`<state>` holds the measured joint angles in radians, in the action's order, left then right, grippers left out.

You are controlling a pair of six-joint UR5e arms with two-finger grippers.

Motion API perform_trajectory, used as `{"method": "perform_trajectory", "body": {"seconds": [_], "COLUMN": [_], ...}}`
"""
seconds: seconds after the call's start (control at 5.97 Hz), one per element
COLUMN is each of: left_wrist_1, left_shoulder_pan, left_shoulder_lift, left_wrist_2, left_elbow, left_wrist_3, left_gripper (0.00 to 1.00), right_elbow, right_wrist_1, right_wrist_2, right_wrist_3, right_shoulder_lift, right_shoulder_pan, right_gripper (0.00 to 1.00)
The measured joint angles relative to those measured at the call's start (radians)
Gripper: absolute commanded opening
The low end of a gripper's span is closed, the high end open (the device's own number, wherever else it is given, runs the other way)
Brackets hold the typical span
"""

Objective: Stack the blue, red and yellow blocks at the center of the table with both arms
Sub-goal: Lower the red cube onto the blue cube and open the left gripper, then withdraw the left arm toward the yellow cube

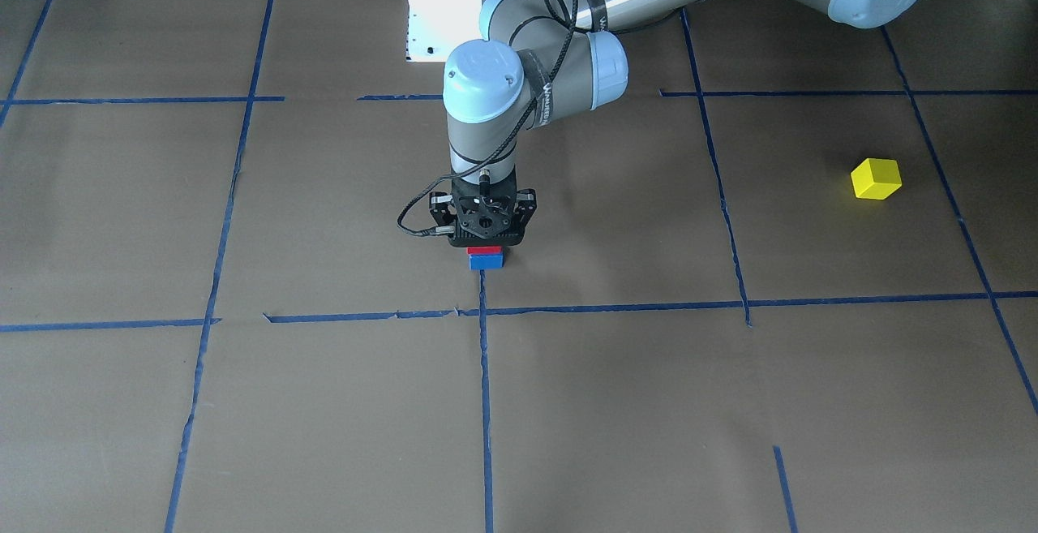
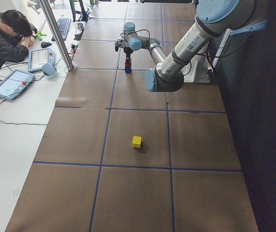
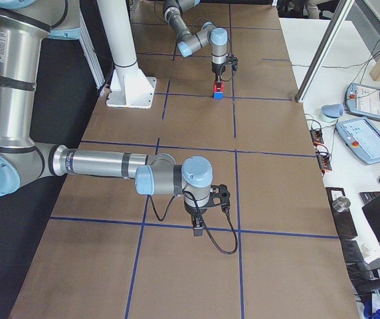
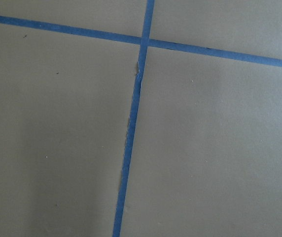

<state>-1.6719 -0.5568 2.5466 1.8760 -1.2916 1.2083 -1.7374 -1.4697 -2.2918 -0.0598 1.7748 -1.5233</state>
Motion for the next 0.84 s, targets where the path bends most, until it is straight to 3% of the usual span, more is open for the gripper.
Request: {"method": "perform_trajectory", "body": {"seconds": [0.17,0.5,0.67,0.84], "left_wrist_1": [-0.001,0.015,0.054,0.093], "left_shoulder_pan": [-0.002,-0.049,-0.096,-0.153], "left_shoulder_lift": [0.000,0.001,-0.019,-0.101], "left_wrist_2": [0.000,0.037,0.100,0.159], "left_elbow": [-0.001,-0.044,-0.099,-0.203], "left_wrist_3": [-0.002,-0.031,-0.088,-0.184], "left_gripper": [0.99,0.99,0.99,0.99], "right_elbow": [0.000,0.000,0.000,0.000], "right_wrist_1": [0.000,0.000,0.000,0.000], "right_wrist_2": [0.000,0.000,0.000,0.000], "right_wrist_3": [0.000,0.000,0.000,0.000], "right_shoulder_lift": [0.000,-0.001,-0.001,-0.001], "right_shoulder_pan": [0.000,0.000,0.000,0.000], "right_gripper": [1.00,1.00,1.00,1.00]}}
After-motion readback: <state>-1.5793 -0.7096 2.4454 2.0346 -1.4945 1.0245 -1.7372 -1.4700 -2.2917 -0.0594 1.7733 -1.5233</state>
